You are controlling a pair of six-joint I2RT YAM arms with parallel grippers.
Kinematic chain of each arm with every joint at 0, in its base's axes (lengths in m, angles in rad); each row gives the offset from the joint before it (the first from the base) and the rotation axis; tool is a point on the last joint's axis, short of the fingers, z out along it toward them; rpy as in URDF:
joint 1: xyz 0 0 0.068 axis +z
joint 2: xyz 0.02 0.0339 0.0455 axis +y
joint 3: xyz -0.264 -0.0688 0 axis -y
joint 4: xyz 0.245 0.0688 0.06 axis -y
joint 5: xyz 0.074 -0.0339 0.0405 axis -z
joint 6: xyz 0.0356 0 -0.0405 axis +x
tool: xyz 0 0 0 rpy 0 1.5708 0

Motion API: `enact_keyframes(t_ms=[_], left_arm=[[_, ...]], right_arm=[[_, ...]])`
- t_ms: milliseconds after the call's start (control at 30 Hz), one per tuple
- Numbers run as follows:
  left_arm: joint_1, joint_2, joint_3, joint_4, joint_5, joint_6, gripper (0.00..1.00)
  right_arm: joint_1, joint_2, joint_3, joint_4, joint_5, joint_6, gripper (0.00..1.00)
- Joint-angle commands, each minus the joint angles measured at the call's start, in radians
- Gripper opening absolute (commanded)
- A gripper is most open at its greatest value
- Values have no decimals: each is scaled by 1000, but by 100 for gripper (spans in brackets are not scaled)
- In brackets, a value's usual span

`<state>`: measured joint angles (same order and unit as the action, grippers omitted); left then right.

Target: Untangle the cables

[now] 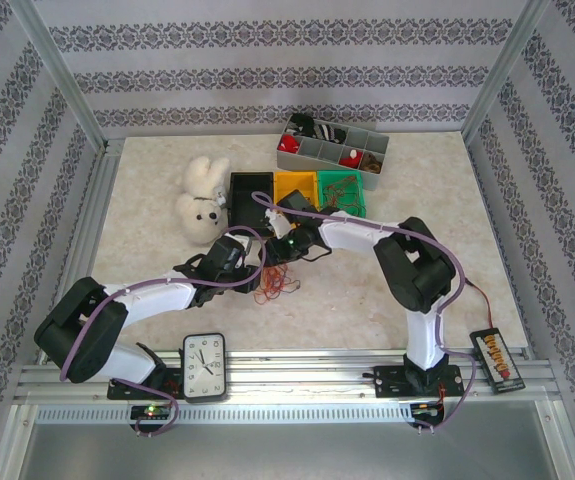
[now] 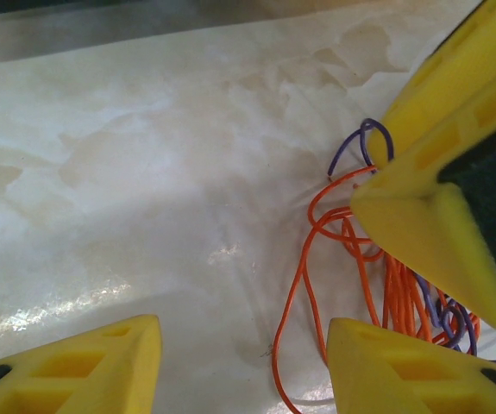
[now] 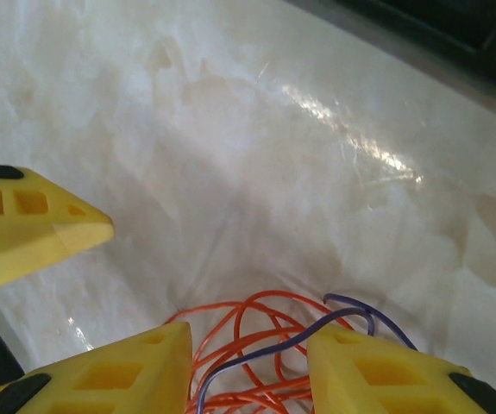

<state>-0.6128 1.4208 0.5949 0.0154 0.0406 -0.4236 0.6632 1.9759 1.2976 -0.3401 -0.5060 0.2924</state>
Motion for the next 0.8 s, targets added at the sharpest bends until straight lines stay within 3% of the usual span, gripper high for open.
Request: enact_keyframes(t_ms=[0,200,467,767], left_arm=[[8,12,8,11,-15,11,54],[8,14,9,17,-18,10,54],[8,13,-1,27,-13,1,54],[-11,36,42,50,180,105,53]], right_arm=[[-5,34,41,-1,-26,21,41],[-2,64,64,-9,-14,31,37],[-26,26,23,56,-1,69,4],[-102,-76,-67,136,-100,125,1]])
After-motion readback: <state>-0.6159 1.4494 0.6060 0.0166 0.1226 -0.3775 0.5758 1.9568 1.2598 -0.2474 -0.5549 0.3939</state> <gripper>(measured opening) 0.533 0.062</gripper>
